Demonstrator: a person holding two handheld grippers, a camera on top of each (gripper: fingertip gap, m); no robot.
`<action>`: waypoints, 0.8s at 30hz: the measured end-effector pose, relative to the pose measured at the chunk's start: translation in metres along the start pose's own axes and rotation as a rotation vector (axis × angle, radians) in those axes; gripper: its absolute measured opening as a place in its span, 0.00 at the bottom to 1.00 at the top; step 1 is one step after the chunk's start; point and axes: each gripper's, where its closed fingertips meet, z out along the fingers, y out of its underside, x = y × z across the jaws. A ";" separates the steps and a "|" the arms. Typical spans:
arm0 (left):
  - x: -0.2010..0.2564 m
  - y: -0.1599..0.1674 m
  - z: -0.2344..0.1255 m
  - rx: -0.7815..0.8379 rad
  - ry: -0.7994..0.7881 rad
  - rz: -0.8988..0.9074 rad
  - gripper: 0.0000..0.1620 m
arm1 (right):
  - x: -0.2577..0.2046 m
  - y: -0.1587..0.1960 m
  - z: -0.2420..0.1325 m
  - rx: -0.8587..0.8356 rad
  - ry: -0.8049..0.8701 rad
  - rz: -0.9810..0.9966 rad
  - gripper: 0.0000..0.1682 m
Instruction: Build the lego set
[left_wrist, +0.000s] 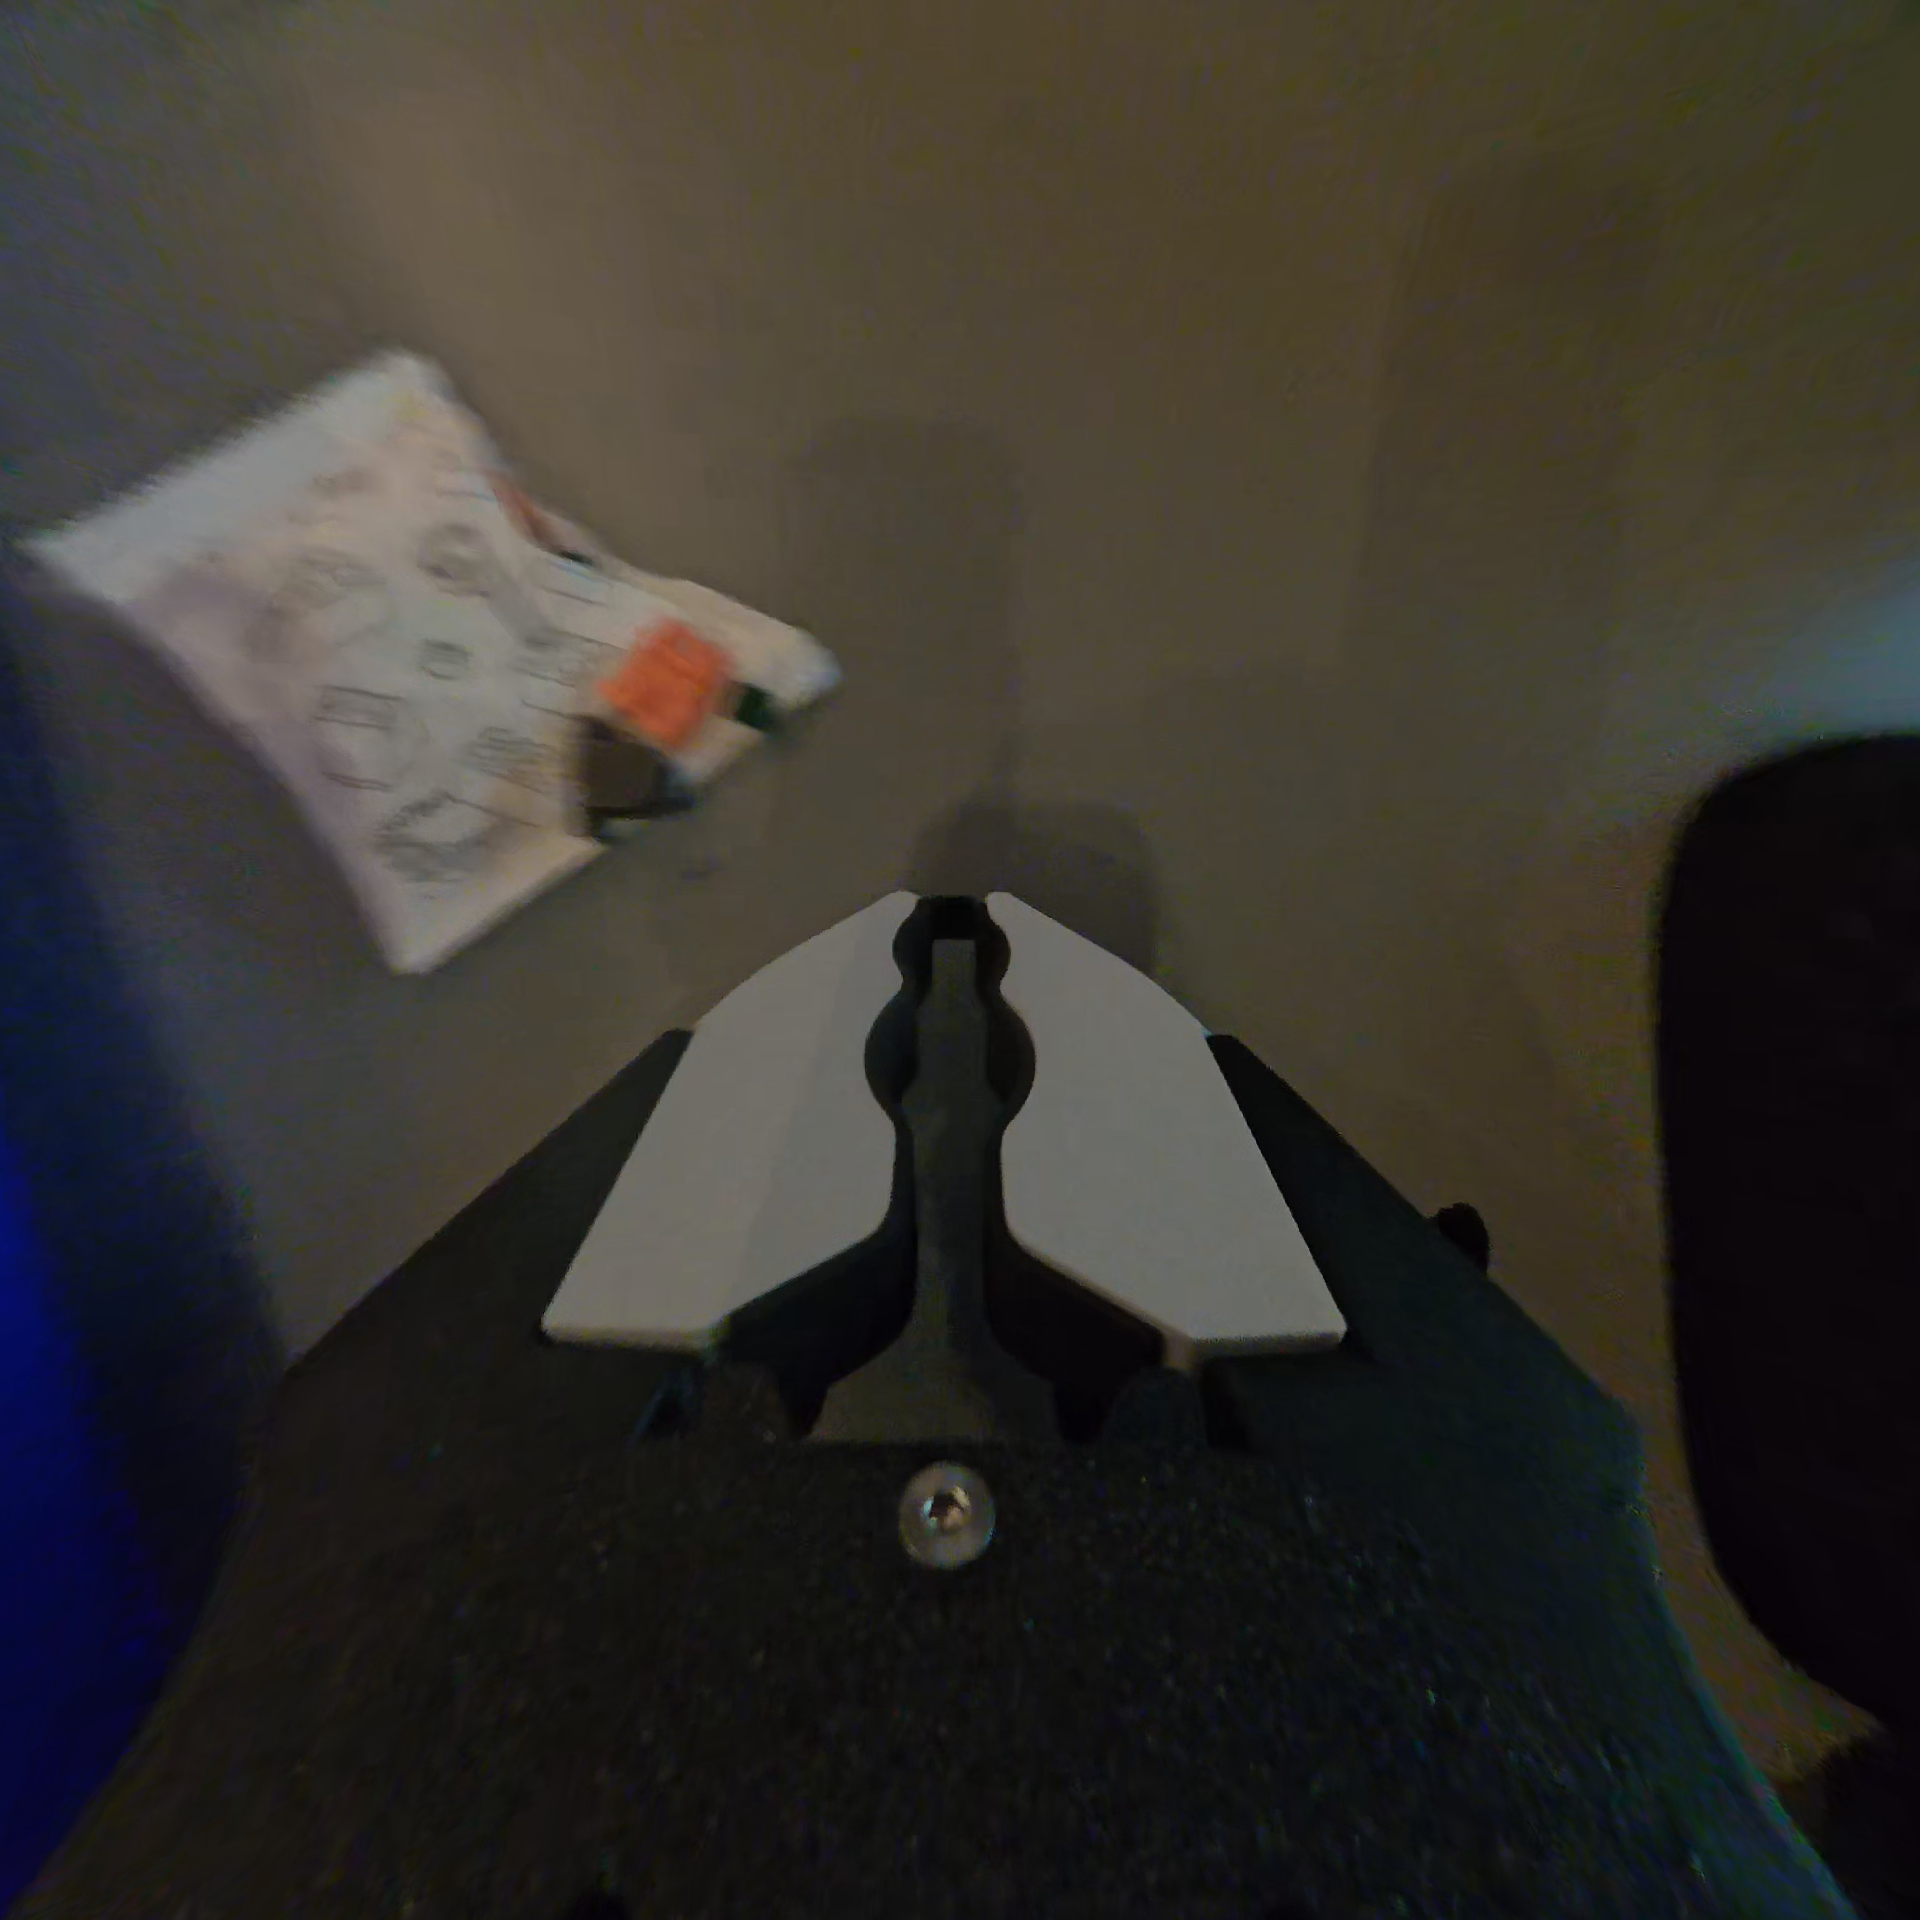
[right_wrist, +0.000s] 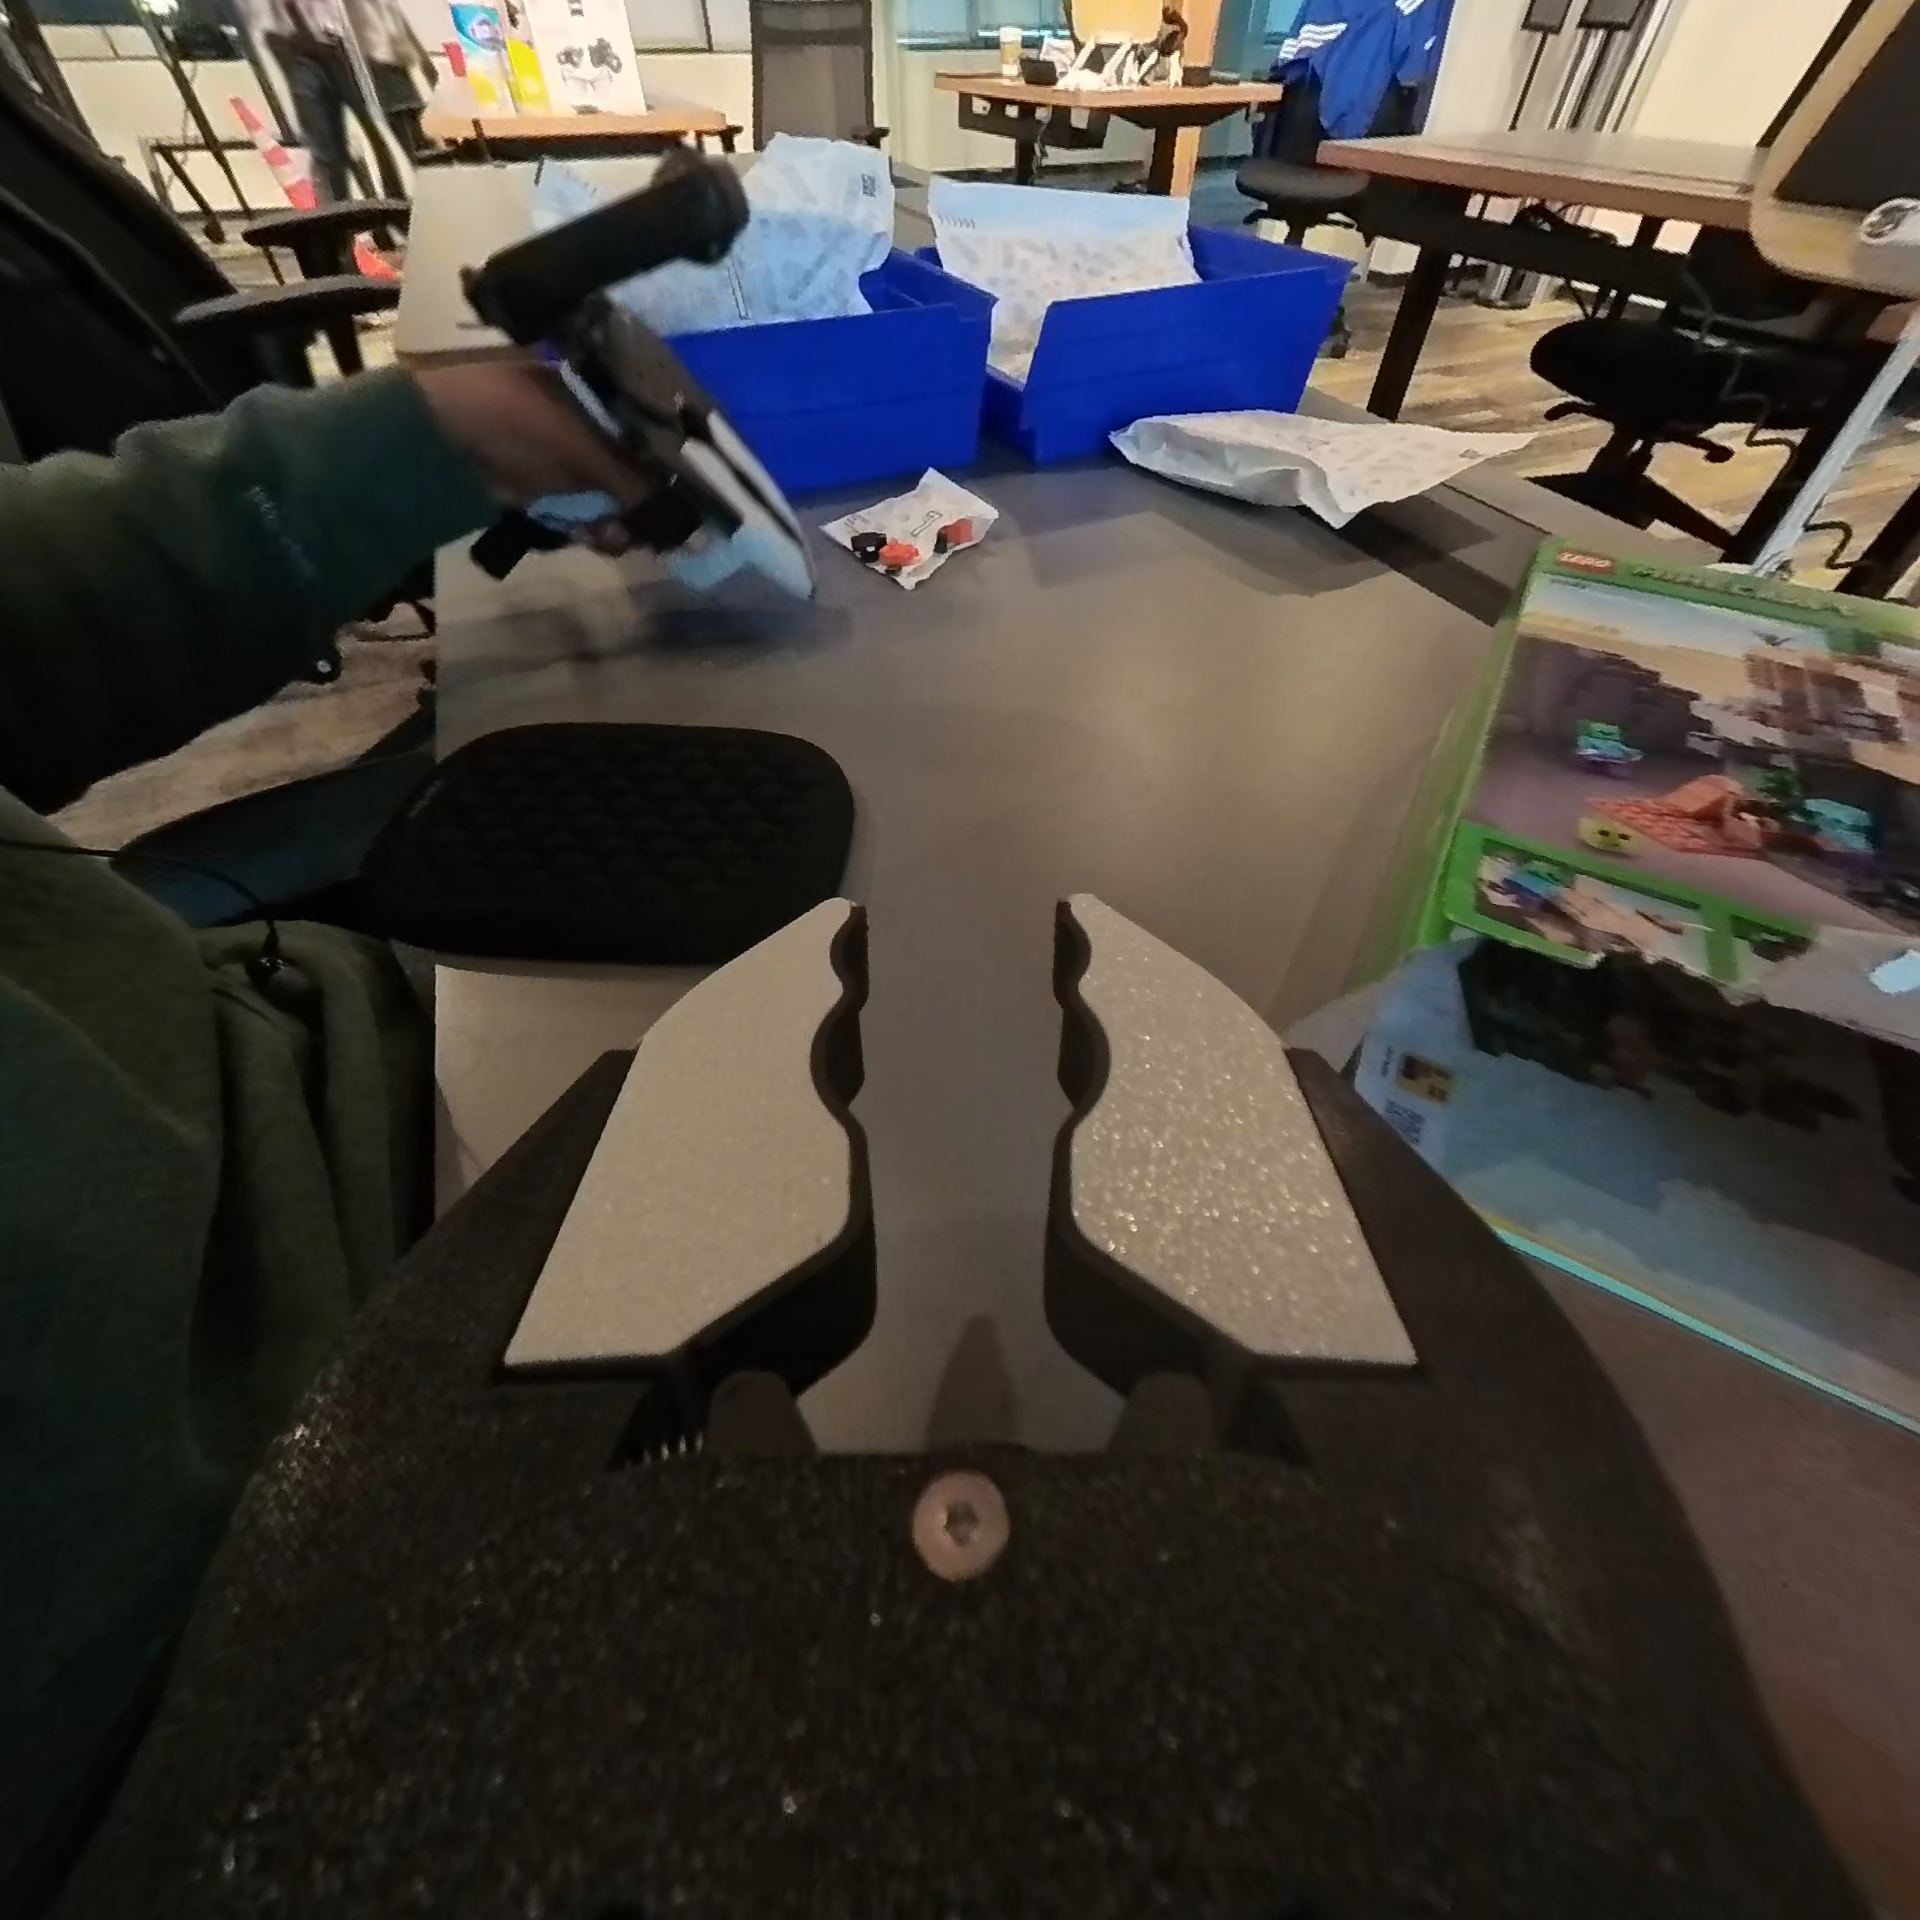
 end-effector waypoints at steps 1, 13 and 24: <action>-0.009 -0.002 0.000 -0.003 -0.022 -0.006 0.05 | 0.000 0.000 0.000 -0.001 0.001 0.001 0.20; -0.043 0.001 0.005 -0.033 -0.053 0.003 0.36 | 0.003 0.006 -0.002 -0.003 0.016 0.021 0.20; -0.017 0.008 0.003 0.005 -0.004 0.205 0.36 | -0.007 0.004 0.009 -0.009 -0.031 0.015 0.20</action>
